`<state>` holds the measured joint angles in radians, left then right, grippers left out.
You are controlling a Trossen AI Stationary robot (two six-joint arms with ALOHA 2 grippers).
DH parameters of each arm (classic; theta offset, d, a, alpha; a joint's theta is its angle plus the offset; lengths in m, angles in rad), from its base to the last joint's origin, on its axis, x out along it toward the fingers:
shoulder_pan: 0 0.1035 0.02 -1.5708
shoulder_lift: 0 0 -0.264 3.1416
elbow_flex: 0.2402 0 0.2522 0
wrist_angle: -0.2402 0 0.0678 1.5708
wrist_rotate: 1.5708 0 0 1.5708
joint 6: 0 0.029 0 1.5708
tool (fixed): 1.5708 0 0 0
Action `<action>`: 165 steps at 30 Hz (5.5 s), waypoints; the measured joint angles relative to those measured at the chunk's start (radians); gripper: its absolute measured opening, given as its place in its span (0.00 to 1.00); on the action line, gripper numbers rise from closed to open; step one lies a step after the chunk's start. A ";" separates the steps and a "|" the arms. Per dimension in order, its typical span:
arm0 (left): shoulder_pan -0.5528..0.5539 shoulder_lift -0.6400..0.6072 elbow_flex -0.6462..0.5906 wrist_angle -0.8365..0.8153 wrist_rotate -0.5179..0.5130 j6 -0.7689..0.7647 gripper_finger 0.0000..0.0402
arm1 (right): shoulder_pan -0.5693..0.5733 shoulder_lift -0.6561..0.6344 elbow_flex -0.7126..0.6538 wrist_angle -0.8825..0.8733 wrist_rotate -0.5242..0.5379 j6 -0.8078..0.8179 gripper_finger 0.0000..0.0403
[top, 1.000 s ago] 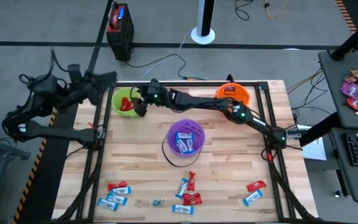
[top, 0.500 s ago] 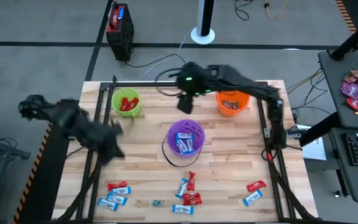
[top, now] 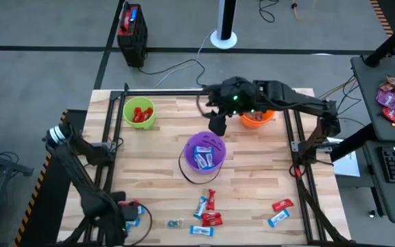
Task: Sort candy by brand, put in halloween buckets
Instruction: Put the white chocolate into the purple bucket, then put the red chocolate into the green bucket
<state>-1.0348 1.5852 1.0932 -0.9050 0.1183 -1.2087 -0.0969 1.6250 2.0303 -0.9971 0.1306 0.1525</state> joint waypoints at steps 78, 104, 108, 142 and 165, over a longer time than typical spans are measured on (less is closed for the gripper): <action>0.108 -0.064 -0.298 0.314 -0.175 0.319 0.35 | 0.073 -0.033 -0.203 0.014 0.028 0.110 0.46; 0.110 -0.108 -0.330 0.342 -0.166 0.333 0.00 | 0.073 -0.033 -0.203 0.007 0.080 0.091 0.46; 0.112 -0.207 -0.275 0.264 -0.258 0.295 0.00 | 0.073 -0.033 -0.203 0.007 0.080 0.084 0.46; 0.994 -0.174 -0.061 0.667 -0.312 1.147 0.00 | 0.121 -0.187 -0.204 -0.019 0.059 0.221 0.46; 0.983 -0.077 0.237 0.245 -0.284 1.167 0.25 | 0.523 -0.132 -0.218 -0.352 -0.017 1.106 0.46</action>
<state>-0.0516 1.5081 1.3307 -0.6600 -0.1657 -0.0418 0.4256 1.4925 1.8127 -1.3491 0.1134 1.2586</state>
